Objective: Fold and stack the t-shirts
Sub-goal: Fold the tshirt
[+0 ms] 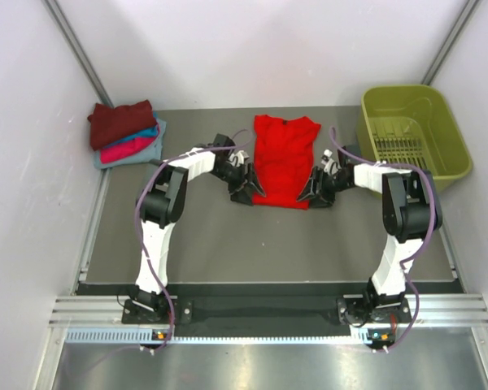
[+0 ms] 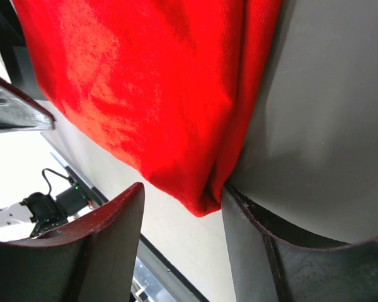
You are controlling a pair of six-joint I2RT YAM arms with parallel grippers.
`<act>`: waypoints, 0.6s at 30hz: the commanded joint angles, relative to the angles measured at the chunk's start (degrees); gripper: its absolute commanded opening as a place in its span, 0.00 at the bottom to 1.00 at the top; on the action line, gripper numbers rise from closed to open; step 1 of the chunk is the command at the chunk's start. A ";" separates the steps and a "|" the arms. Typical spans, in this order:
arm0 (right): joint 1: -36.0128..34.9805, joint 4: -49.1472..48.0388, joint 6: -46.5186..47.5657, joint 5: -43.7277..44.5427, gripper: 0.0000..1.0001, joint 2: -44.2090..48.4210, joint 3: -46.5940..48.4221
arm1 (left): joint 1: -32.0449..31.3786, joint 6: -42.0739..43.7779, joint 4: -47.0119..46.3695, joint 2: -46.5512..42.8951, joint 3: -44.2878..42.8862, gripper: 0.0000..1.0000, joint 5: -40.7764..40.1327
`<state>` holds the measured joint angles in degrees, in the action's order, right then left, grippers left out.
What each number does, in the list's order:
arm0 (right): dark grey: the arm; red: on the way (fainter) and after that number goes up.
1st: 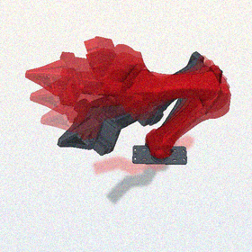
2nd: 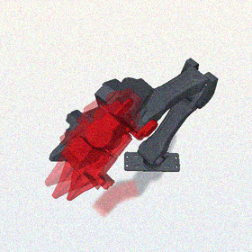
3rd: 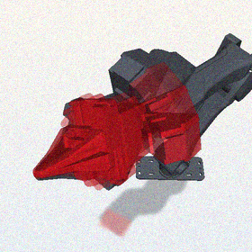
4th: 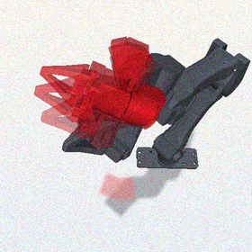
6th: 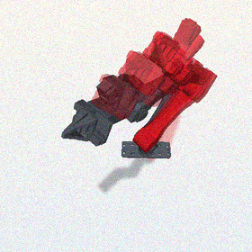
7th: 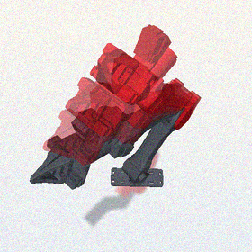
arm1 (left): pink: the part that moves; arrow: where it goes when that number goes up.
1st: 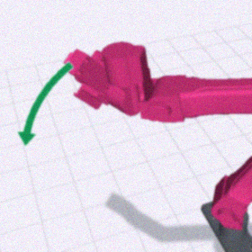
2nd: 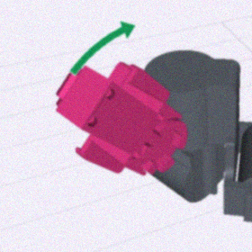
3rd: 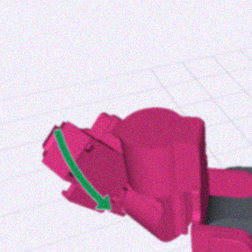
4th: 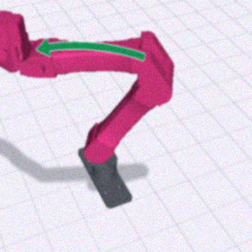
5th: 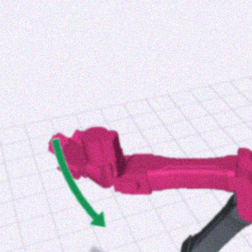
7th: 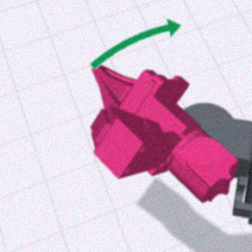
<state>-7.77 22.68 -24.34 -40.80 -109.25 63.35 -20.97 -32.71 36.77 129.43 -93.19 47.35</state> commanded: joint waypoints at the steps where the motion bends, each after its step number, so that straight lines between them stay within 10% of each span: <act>1: -0.93 -0.26 0.87 3.79 0.53 -0.96 -2.09 | -0.83 0.81 -2.06 3.29 1.08 0.66 -3.76; 11: -1.81 -0.70 0.34 3.18 0.41 -0.88 -2.71 | -0.39 0.45 -2.15 1.62 3.45 0.20 -4.37; 18: -1.72 -0.79 0.52 2.65 0.24 1.23 -4.55 | 0.76 1.24 -1.18 0.04 3.54 0.07 -4.90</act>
<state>-8.75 21.54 -24.64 -40.47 -109.14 60.77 -21.04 -33.28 35.68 130.45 -90.74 46.72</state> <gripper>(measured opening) 0.259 0.102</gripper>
